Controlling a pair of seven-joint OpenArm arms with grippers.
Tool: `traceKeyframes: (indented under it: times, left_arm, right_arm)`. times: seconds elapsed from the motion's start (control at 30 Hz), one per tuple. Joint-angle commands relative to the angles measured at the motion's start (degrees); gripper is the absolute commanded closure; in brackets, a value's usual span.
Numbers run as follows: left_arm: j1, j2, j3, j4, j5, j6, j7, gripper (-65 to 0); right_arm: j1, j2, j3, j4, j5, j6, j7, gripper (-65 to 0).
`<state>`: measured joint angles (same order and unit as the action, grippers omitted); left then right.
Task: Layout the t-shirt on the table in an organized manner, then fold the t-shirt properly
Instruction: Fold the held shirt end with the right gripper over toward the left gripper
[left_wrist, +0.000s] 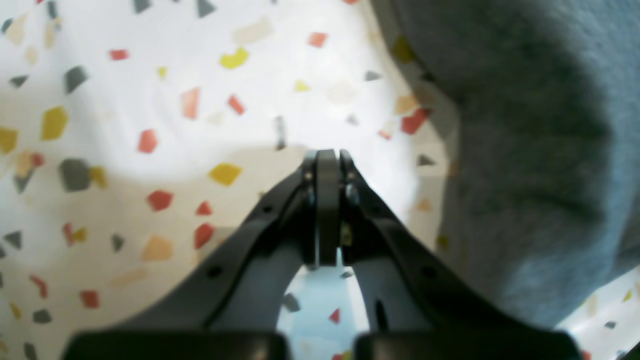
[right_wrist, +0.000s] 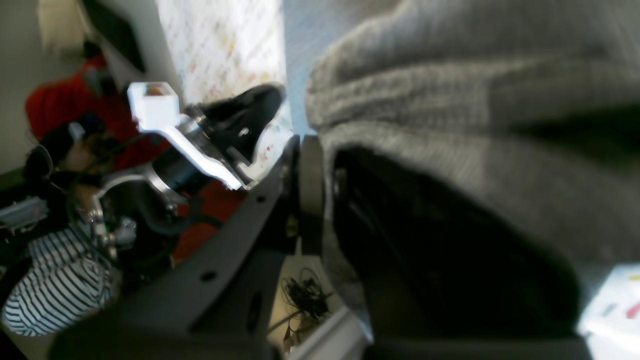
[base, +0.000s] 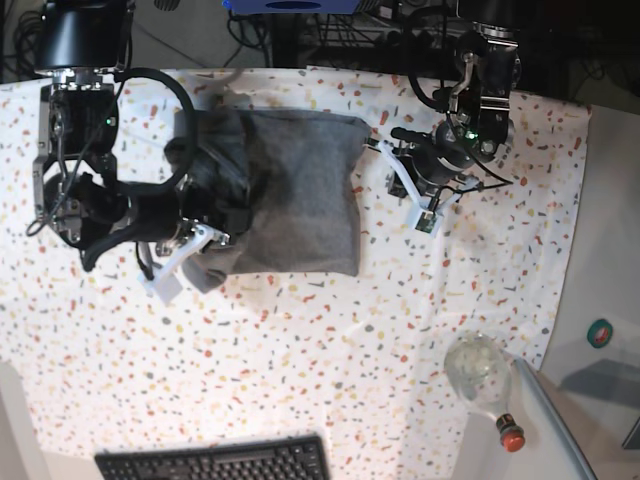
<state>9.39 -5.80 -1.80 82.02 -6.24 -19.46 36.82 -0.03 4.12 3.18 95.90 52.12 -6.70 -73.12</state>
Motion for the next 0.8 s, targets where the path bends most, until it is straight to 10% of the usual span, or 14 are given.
traceKeyframes:
  times: [0.0,0.77]
  left_arm:
    - [-0.6,0.0,0.1,0.9,-0.6,-0.1,-1.0,0.0]
    - [-0.9,1.5,2.9,-2.3,-0.6,-0.1,-1.1,0.0]
  right_arm:
    - [1.1,0.2,-1.3,0.8,1.2,-0.9,0.6,0.0]
    - [3.5,-1.0,-14.6,-3.5,1.1,-2.0,8.8,0.0]
